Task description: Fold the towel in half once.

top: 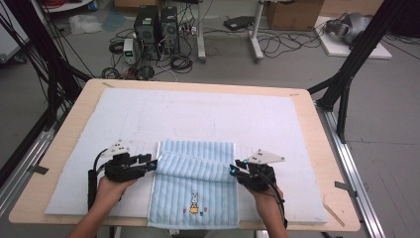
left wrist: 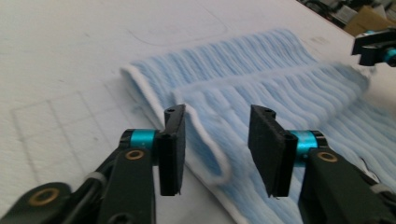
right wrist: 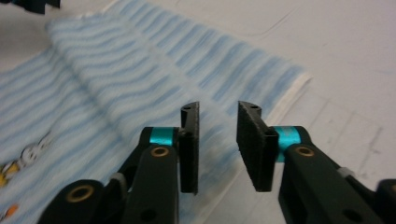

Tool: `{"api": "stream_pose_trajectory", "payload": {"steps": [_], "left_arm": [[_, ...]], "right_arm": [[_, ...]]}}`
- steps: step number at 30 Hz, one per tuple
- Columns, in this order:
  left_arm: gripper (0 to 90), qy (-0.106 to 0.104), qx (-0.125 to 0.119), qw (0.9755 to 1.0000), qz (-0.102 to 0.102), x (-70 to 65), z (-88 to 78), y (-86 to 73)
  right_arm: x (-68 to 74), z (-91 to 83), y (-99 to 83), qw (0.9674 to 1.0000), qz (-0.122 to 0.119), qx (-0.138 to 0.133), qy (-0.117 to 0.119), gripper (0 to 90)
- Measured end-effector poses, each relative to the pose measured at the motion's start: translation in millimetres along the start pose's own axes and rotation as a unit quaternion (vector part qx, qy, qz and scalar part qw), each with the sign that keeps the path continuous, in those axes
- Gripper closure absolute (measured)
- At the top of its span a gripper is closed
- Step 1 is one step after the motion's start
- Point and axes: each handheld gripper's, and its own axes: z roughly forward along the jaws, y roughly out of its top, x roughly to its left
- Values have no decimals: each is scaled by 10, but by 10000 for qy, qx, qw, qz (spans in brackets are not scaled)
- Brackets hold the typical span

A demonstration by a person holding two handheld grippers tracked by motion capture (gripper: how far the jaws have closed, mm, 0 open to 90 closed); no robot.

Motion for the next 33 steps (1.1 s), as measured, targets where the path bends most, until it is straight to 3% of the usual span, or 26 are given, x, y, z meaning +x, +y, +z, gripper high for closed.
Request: {"api": "stream_pose_trajectory", "payload": {"steps": [4,6,7,9,15,17,19,20,23,27,31,33], "left_arm": [[505,105,4,9997,-208,153,96,112],[542,105,83,9997,-222,211,167,155],[606,155,160,9996,-187,229,211,173],[626,164,273,9992,-229,263,305,207],[607,395,633,9970,-224,298,567,207],[654,508,659,9965,60,266,598,191],[856,449,579,9970,250,255,588,203],[871,459,545,9969,349,253,584,220],[878,463,357,9980,221,277,581,275],[877,509,291,9983,-8,352,629,344],[867,761,415,9962,-15,393,722,353],[805,879,488,9949,-31,409,736,335]], "right_arm": [[-132,84,73,9994,181,-81,-288,623],[-192,167,91,9990,198,-24,-390,623],[-218,215,98,9989,238,51,-395,626],[-259,309,109,9986,260,211,-406,642],[-359,545,125,9977,412,465,-269,657],[-362,598,114,9973,298,644,-212,830],[-338,604,132,9976,76,661,-204,868],[-325,599,160,9977,-9,652,-206,868],[-334,569,236,9987,-8,416,-281,868],[-400,621,276,9981,52,382,-489,868],[-460,708,283,9974,81,448,-564,865],[-463,753,264,9970,137,592,-482,828]]}}
